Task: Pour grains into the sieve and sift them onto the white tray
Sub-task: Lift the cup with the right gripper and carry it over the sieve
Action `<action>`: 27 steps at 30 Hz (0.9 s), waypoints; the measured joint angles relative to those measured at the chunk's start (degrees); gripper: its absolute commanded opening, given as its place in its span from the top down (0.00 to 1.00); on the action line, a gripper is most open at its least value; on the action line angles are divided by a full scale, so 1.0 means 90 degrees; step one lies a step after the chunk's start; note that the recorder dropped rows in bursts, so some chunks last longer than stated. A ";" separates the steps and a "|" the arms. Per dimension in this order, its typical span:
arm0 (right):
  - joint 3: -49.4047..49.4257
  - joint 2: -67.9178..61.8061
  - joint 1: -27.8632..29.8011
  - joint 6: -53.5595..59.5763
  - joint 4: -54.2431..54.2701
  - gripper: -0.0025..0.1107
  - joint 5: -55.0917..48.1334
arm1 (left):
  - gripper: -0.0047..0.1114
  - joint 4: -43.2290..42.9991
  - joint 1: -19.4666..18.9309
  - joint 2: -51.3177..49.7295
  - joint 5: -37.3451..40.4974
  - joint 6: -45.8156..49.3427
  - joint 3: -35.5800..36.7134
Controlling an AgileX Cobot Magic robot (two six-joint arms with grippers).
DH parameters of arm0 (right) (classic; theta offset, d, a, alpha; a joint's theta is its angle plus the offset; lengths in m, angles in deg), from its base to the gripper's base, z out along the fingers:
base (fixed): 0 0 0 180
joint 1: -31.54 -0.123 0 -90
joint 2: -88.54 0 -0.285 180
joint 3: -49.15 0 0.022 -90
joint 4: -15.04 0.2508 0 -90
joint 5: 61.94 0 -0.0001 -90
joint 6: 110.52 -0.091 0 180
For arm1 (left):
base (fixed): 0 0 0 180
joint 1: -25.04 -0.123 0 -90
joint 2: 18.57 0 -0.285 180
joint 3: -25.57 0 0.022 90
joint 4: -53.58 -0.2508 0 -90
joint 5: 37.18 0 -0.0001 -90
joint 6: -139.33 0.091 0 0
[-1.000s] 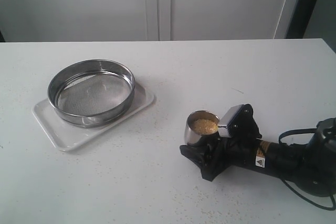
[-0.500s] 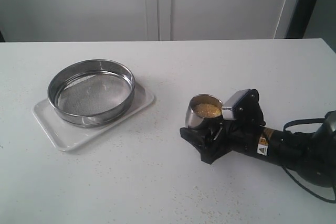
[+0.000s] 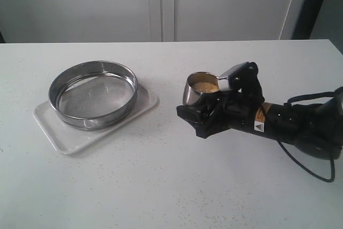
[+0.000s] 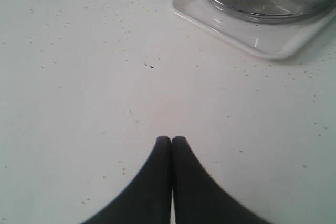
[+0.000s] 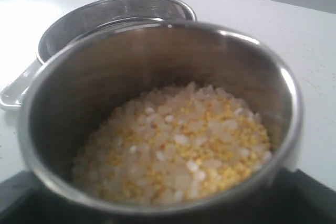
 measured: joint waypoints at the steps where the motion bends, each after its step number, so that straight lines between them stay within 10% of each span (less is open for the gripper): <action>1: -0.0070 0.0053 -0.0094 -0.0048 -0.0016 0.98 -0.0146 | 0.96 0.0000 0.0000 0.0000 0.0000 0.0000 0.0000; 27: -0.2361 0.0108 -0.1967 -0.2201 0.0704 0.98 -0.2492 | 0.96 0.0000 0.0000 0.0000 0.0000 0.0000 0.0000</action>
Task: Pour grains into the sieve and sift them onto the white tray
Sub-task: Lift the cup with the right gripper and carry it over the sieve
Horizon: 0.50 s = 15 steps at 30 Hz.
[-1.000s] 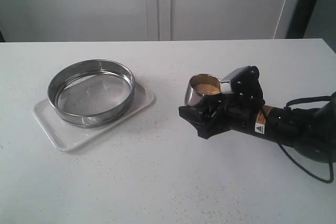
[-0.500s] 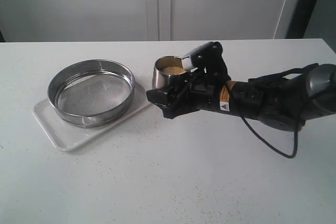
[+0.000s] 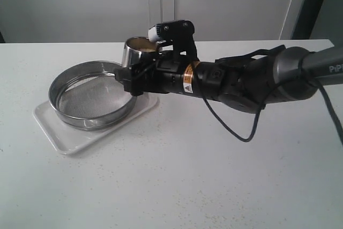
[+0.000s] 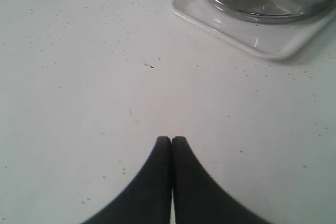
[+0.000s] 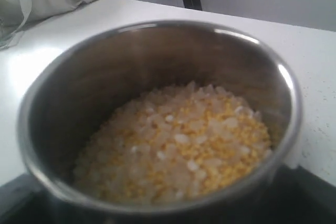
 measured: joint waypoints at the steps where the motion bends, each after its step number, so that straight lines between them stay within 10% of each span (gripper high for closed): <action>1: -0.0048 -0.0033 -0.0041 -0.0002 0.0143 0.98 -0.0013 | 0.96 0.0000 0.0000 0.0000 0.0000 0.0000 0.0000; 15: -0.0970 -0.0609 -0.0444 -0.0106 0.0952 0.98 -0.0610 | 0.96 0.0000 0.0000 0.0000 0.0000 0.0000 0.0000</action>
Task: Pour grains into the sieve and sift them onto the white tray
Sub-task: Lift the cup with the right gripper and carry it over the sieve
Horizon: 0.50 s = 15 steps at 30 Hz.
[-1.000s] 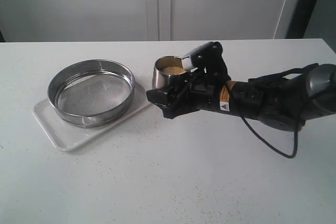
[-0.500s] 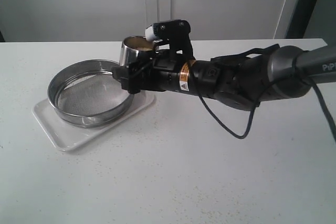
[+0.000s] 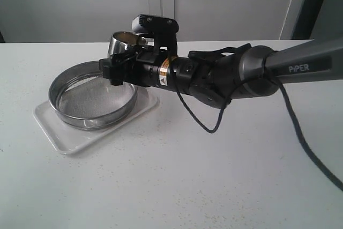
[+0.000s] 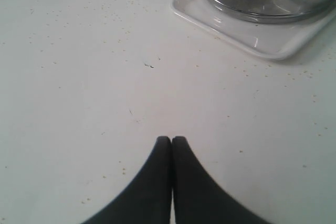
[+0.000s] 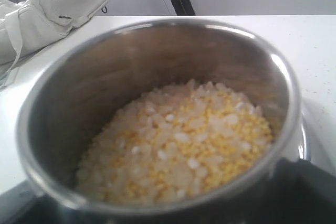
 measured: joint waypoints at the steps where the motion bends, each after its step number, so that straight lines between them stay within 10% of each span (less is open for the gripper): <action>1: -0.0077 -0.0049 -0.0016 0.0000 0.0000 0.98 -0.0016 | 0.96 0.0000 0.0000 0.0000 0.0000 0.0000 0.0000; 15: -0.1092 -0.0628 -0.0148 -0.0064 0.0013 0.98 -0.0722 | 0.96 0.0000 0.0000 0.0000 0.0000 0.0000 0.0000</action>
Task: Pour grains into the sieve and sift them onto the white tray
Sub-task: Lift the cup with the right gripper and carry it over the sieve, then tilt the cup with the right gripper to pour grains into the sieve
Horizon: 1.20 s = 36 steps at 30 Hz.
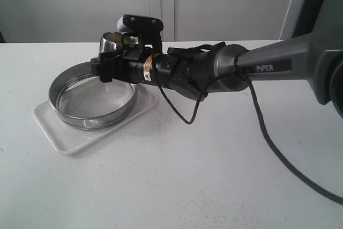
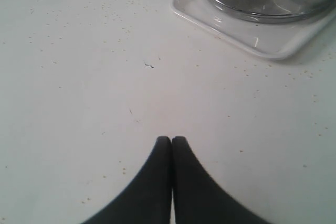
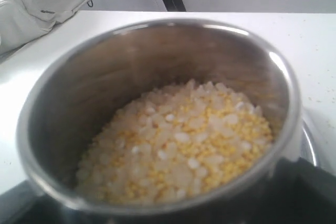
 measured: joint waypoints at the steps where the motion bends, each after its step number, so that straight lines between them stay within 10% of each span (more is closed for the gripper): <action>1: -0.0075 -0.0011 0.0000 0.0000 0.0000 0.98 -0.0064 | 0.96 0.0000 0.0000 0.0000 0.0000 0.0000 0.0000; 36: -0.2484 -0.1159 -0.0252 0.0695 -0.0739 0.98 -0.2623 | 0.96 0.0000 0.0000 0.0000 0.0000 0.0000 0.0000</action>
